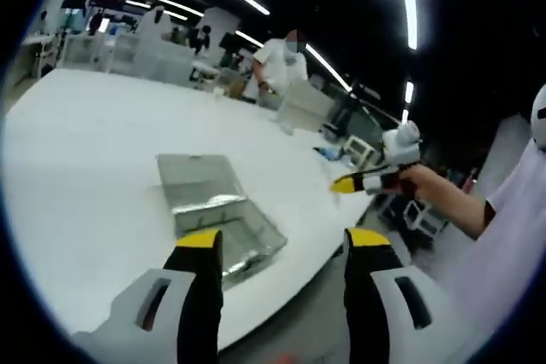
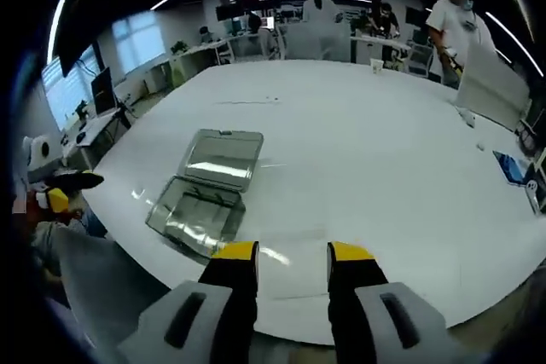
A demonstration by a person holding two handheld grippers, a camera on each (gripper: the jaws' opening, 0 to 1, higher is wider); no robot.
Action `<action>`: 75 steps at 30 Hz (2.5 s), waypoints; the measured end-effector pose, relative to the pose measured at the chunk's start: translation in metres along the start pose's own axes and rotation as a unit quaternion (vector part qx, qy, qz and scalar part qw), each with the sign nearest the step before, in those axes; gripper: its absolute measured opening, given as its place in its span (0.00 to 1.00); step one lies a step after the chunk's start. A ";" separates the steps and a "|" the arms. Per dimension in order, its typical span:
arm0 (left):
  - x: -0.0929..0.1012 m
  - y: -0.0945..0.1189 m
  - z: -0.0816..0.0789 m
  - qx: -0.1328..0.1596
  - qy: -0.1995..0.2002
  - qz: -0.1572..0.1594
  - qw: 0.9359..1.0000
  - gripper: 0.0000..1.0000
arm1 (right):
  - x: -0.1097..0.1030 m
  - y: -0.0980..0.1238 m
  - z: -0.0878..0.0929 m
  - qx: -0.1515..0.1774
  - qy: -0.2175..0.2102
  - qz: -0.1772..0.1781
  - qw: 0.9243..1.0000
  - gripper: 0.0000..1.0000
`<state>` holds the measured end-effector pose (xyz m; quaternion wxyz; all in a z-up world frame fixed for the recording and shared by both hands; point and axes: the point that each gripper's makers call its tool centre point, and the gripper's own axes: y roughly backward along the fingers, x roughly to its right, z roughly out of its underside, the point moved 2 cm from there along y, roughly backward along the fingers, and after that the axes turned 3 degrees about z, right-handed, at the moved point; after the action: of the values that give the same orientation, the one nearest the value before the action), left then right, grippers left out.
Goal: Insert the divider into the dual guide fixture by aligning both edges with the guide slots and pushing it downward to the bottom, including one-sided entry, uneven engagement, binding, and posture correction.
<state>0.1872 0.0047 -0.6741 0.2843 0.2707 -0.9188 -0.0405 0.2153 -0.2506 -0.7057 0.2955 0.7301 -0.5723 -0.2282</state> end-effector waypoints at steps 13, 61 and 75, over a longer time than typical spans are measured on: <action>0.038 -0.071 -0.021 0.009 0.025 0.076 0.997 0.37 | -0.063 0.022 -0.033 0.045 0.102 -0.051 0.992 0.27; 0.037 -0.094 -0.033 0.012 0.111 0.096 0.989 0.00 | -0.117 0.020 -0.048 0.078 0.187 -0.119 0.972 0.30; 0.040 -0.074 -0.033 -0.002 0.034 0.166 0.986 0.00 | -0.113 0.032 -0.046 0.073 0.129 -0.211 0.966 0.27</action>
<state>0.2118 -0.0763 -0.6434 0.3182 0.1150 -0.9409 0.0150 0.1966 -0.1389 -0.6514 0.2581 0.8772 -0.3773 -0.1470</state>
